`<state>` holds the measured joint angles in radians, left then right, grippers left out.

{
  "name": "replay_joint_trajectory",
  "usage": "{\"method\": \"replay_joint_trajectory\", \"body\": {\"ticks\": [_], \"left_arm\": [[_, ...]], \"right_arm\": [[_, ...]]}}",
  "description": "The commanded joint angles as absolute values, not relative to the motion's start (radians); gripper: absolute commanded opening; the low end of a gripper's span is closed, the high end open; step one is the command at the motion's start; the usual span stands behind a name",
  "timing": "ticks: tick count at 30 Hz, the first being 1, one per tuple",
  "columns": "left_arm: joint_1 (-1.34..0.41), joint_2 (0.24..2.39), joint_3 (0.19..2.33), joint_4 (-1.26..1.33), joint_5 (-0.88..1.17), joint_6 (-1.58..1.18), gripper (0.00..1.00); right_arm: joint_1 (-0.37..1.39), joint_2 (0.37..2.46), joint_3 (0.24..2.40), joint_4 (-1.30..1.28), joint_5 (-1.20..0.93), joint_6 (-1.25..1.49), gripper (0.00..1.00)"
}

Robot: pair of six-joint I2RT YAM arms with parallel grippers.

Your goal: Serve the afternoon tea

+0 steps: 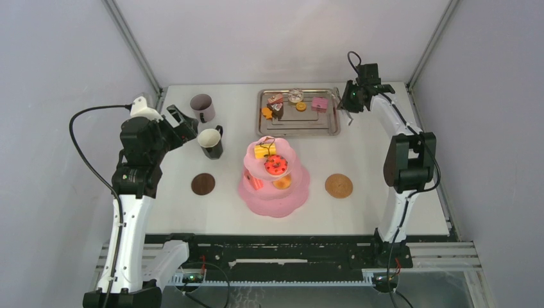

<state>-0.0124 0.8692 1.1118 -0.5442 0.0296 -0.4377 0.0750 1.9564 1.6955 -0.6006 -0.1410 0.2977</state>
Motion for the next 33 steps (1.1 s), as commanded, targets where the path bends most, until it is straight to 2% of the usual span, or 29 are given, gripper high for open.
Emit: {"method": "replay_joint_trajectory", "body": {"ticks": [1,6,11,21,29,31,33], "left_arm": [[-0.004,0.857,1.133,-0.534,0.011,-0.439,0.94],[-0.004,0.862,1.139,-0.542,0.001,-0.434,0.94],[-0.003,0.869,1.141,-0.544,-0.001,-0.431,0.94],[-0.002,0.867,1.127,-0.542,0.008,-0.433,0.94],[-0.003,0.854,1.125,-0.538,0.017,-0.43,0.94],[-0.003,0.847,1.119,-0.537,0.016,-0.431,0.94],[-0.002,0.842,1.115,-0.538,0.014,-0.431,0.94]], "right_arm": [[0.067,2.038,1.838,-0.563,-0.134,0.308,0.0],[0.068,2.157,1.959,-0.597,-0.157,0.31,0.0],[0.072,2.177,1.952,-0.615,-0.179,0.298,0.0],[0.084,1.988,1.679,-0.541,-0.255,0.306,0.0],[0.083,1.843,1.569,-0.548,-0.078,0.299,0.0],[0.092,1.795,1.531,-0.558,-0.057,0.274,0.04],[0.111,1.747,1.48,-0.561,-0.028,0.249,0.14]]}}
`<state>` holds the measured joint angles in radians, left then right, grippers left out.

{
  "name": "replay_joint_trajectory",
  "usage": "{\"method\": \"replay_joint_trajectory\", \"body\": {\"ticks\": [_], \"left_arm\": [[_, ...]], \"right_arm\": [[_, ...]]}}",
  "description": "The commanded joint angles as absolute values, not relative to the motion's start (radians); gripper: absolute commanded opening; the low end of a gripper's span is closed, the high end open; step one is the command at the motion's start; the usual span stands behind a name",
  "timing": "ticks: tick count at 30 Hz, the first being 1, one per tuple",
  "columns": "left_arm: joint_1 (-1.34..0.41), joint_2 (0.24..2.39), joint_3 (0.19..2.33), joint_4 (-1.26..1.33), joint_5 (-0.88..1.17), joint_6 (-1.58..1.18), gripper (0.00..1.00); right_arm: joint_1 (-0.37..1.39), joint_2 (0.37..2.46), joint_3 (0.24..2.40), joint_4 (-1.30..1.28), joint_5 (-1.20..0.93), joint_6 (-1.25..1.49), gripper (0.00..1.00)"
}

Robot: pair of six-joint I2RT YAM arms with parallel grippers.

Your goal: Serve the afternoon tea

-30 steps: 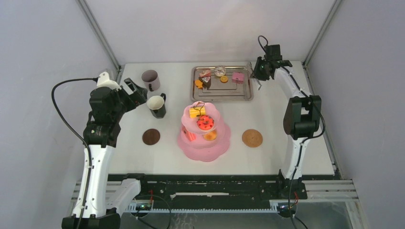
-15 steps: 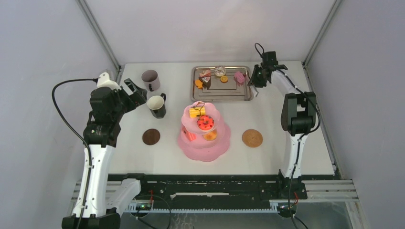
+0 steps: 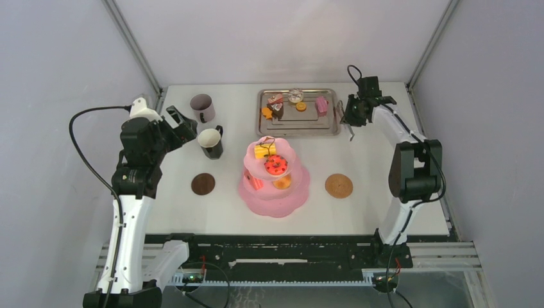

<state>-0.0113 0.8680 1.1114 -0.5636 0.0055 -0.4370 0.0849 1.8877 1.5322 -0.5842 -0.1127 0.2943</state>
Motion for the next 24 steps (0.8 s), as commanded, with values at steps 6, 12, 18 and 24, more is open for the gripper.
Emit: {"method": "replay_joint_trajectory", "body": {"ticks": [6,12,18,24], "left_arm": [[-0.002,0.842,1.108,-0.53,0.03,-0.437,0.94],[-0.001,0.829,1.109,-0.535,0.029,-0.431,0.94],[0.0,0.82,1.106,-0.543,0.017,-0.428,0.94],[0.0,0.826,1.109,-0.543,0.019,-0.431,0.94]], "right_arm": [[0.179,1.652,1.349,-0.53,0.025,0.193,0.31],[0.223,1.679,1.346,-0.52,0.049,0.155,0.37],[0.248,1.723,1.356,-0.508,0.077,0.139,0.45],[0.261,1.762,1.384,-0.51,0.102,0.112,0.48]]}}
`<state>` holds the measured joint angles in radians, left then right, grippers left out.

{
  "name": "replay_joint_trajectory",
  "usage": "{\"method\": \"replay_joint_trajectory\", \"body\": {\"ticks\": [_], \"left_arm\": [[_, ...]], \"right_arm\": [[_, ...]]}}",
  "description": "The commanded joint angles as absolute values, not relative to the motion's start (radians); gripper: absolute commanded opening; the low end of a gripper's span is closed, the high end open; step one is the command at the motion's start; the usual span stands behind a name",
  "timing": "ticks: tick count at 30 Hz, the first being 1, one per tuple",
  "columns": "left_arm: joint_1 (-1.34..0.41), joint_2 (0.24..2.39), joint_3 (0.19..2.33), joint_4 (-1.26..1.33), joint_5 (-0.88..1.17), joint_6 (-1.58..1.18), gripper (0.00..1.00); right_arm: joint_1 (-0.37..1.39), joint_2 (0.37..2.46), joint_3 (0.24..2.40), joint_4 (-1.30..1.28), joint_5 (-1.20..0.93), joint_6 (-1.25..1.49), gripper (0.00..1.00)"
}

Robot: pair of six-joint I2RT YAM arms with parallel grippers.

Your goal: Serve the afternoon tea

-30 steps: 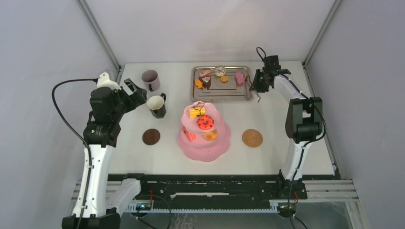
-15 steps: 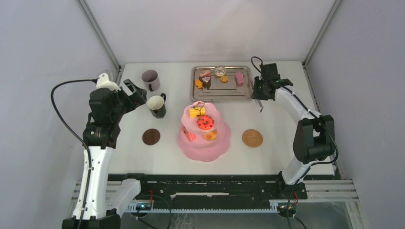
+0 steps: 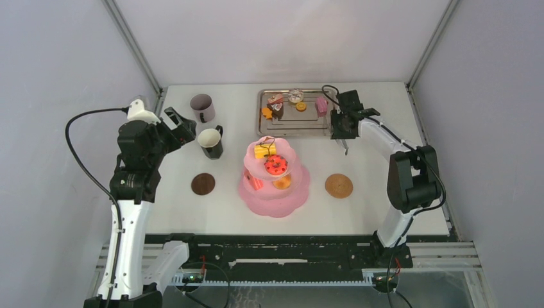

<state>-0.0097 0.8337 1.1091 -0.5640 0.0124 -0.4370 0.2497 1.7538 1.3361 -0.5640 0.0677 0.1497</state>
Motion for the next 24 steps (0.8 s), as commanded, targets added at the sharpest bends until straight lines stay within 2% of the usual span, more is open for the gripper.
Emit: {"method": "replay_joint_trajectory", "body": {"ticks": [1,24], "left_arm": [[0.0,0.828,1.109,-0.544,0.018,-0.43,0.94],[0.016,0.854,1.123,-0.546,-0.004,-0.414,0.94]], "right_arm": [[0.264,1.768,1.39,-0.509,0.105,0.108,0.48],[0.268,1.987,1.636,-0.547,0.131,0.027,0.52]]}}
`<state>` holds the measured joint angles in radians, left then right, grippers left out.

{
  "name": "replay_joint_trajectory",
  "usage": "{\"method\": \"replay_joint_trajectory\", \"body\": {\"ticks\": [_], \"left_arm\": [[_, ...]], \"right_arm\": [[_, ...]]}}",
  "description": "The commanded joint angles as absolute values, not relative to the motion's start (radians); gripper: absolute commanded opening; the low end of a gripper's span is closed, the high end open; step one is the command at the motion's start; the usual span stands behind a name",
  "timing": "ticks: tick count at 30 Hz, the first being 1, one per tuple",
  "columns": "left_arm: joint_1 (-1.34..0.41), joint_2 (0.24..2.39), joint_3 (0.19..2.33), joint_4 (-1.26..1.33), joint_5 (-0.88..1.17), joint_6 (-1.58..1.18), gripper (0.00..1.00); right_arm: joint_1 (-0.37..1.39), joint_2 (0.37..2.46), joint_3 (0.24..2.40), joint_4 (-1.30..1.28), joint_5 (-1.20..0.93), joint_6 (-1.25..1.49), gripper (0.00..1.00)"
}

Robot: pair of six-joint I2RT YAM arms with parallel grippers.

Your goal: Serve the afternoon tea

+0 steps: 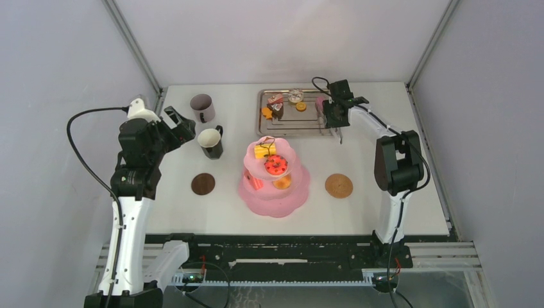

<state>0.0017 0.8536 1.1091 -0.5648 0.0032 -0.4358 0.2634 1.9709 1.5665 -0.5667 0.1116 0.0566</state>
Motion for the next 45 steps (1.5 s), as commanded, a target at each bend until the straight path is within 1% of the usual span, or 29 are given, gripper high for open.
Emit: {"method": "replay_joint_trajectory", "body": {"ticks": [1,3,5,7,11,13,14,18,22,26,33,38,45], "left_arm": [[0.016,0.856,1.123,-0.547,-0.005,-0.415,0.94],[0.018,0.859,1.123,-0.546,-0.004,-0.414,0.94],[0.021,0.862,1.123,-0.546,-0.002,-0.413,0.94],[0.022,0.865,1.123,-0.545,0.0,-0.413,0.94],[0.026,0.865,1.123,-0.542,0.006,-0.411,0.94],[0.026,0.866,1.123,-0.542,0.011,-0.411,0.94],[0.028,0.865,1.123,-0.542,0.013,-0.412,0.94],[0.029,0.851,1.112,-0.54,0.021,-0.415,0.94],[0.03,0.83,1.098,-0.536,0.035,-0.423,0.94],[0.03,0.798,1.083,-0.54,0.044,-0.427,0.94],[0.03,0.761,1.065,-0.543,0.059,-0.432,0.94],[0.029,0.749,1.067,-0.544,0.073,-0.437,0.94],[0.029,0.733,1.068,-0.554,0.083,-0.439,0.94]], "right_arm": [[0.268,1.996,1.646,-0.55,0.131,0.025,0.53],[0.268,2.009,1.669,-0.555,0.132,0.019,0.52],[0.268,2.014,1.678,-0.557,0.133,0.016,0.49],[0.268,2.009,1.677,-0.559,0.132,0.014,0.43],[0.27,1.963,1.649,-0.556,0.126,0.025,0.26],[0.27,1.932,1.631,-0.555,0.127,0.036,0.2],[0.27,1.912,1.622,-0.558,0.128,0.042,0.19],[0.271,1.791,1.557,-0.56,0.115,0.091,0.16],[0.288,1.648,1.442,-0.57,0.092,0.15,0.14],[0.332,1.486,1.336,-0.636,0.098,0.195,0.11],[0.442,1.147,1.145,-0.787,0.086,0.266,0.1],[0.551,0.966,1.103,-0.914,0.066,0.288,0.1],[0.655,0.823,1.098,-1.074,0.085,0.378,0.1]]}}
